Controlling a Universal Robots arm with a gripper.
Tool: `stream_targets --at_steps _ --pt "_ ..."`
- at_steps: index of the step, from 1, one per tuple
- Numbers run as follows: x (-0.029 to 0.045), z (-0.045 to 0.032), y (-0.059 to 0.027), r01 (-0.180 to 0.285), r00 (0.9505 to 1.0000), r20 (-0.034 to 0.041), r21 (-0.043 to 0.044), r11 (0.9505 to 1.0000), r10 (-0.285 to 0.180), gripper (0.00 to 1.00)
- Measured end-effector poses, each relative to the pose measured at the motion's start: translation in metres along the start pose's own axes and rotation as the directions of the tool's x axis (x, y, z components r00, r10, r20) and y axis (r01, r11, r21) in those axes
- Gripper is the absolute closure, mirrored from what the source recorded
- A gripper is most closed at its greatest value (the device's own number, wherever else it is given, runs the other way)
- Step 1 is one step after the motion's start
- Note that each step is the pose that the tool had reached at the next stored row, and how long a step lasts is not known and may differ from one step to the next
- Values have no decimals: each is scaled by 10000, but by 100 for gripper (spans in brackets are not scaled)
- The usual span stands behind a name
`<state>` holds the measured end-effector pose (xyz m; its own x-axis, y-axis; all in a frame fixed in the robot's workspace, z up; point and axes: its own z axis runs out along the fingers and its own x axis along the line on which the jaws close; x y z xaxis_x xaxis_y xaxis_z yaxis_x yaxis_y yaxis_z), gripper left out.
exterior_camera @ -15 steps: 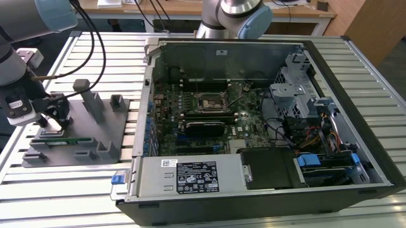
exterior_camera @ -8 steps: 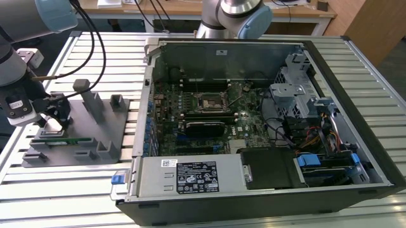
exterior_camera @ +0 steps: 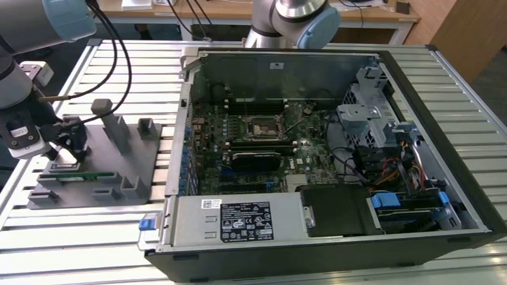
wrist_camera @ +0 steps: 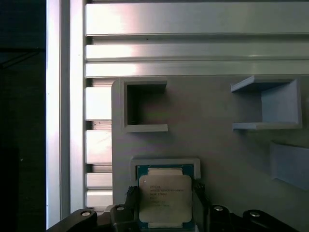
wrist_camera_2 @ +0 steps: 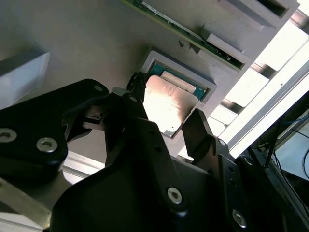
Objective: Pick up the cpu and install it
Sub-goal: 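Pick up the cpu and move it towards the insertion slot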
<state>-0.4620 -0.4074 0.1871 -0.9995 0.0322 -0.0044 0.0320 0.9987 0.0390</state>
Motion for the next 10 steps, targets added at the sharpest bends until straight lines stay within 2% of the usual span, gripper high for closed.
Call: stream_targets --at_steps 1,5,10 --pt "-1 0 0 1 10000 -1 1 10000 -1 47" --pt "-4 -21 1 0 10000 1 0 10000 0 47" --pt "-4 -170 6 1 10000 0 0 10000 -1 47"
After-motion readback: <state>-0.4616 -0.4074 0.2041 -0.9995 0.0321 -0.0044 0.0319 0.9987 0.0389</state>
